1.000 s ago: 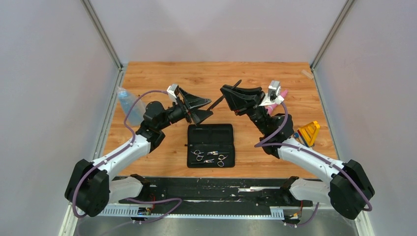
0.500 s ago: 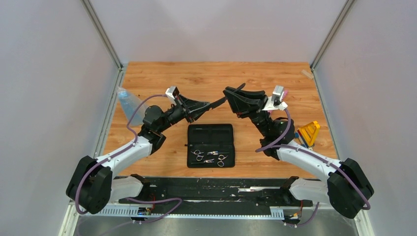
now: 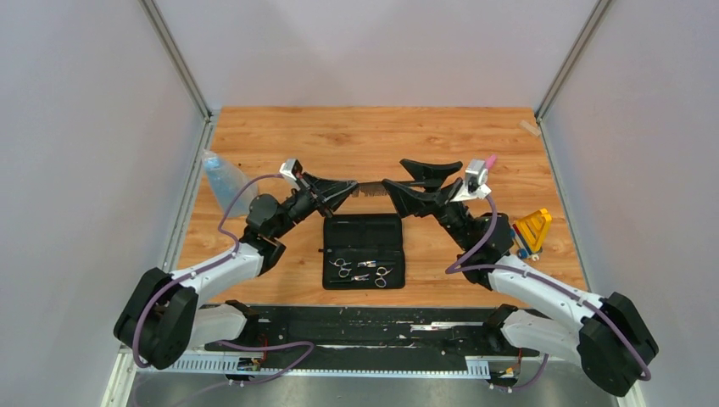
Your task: Sort the hair-cutting tools
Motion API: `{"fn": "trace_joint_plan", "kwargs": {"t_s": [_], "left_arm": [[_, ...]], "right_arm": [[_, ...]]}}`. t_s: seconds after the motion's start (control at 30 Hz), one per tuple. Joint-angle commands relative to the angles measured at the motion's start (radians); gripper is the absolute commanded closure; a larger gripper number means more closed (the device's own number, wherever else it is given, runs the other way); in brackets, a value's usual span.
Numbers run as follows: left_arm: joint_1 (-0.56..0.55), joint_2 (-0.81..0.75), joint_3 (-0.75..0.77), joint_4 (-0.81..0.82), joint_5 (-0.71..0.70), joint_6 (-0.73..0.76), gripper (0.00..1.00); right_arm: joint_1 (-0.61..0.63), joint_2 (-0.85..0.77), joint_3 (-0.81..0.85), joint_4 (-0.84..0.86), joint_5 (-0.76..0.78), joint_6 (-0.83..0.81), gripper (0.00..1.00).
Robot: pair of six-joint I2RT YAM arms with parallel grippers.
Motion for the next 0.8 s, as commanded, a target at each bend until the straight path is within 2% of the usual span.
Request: {"fn": "trace_joint_plan", "kwargs": {"t_s": [0.0, 0.1, 0.23, 0.3, 0.43, 0.47, 0.6, 0.77], "left_arm": [[0.009, 0.005, -0.048, 0.070, -0.054, 0.061, 1.00], [0.046, 0.019, -0.078, 0.065, -0.051, 0.131, 1.00], [0.108, -0.016, -0.135, -0.048, -0.040, 0.280, 1.00], [0.136, -0.064, -0.152, -0.169, -0.037, 0.379, 1.00], [0.153, -0.220, -0.140, -0.524, -0.109, 0.633, 1.00], [0.153, -0.275, -0.129, -0.625, -0.146, 0.696, 1.00], [0.161, -0.400, -0.098, -0.854, -0.240, 0.822, 1.00], [0.204, -0.487, -0.087, -1.034, -0.282, 0.888, 1.00]], "right_arm": [[0.005, -0.114, -0.046, -0.171, 0.082, -0.034, 0.24], [0.006, -0.194, -0.049, -0.372, 0.137, -0.039, 0.22], [0.005, -0.278, 0.015, -0.748, 0.291, 0.003, 0.19], [0.005, -0.289, 0.066, -0.944, 0.341, 0.039, 0.19], [0.005, -0.259, 0.132, -1.229, 0.366, 0.137, 0.20], [0.006, -0.242, 0.142, -1.275, 0.360, 0.160, 0.20], [0.005, -0.132, 0.184, -1.377, 0.322, 0.219, 0.23], [0.004, 0.098, 0.297, -1.478, 0.289, 0.245, 0.28]]}}
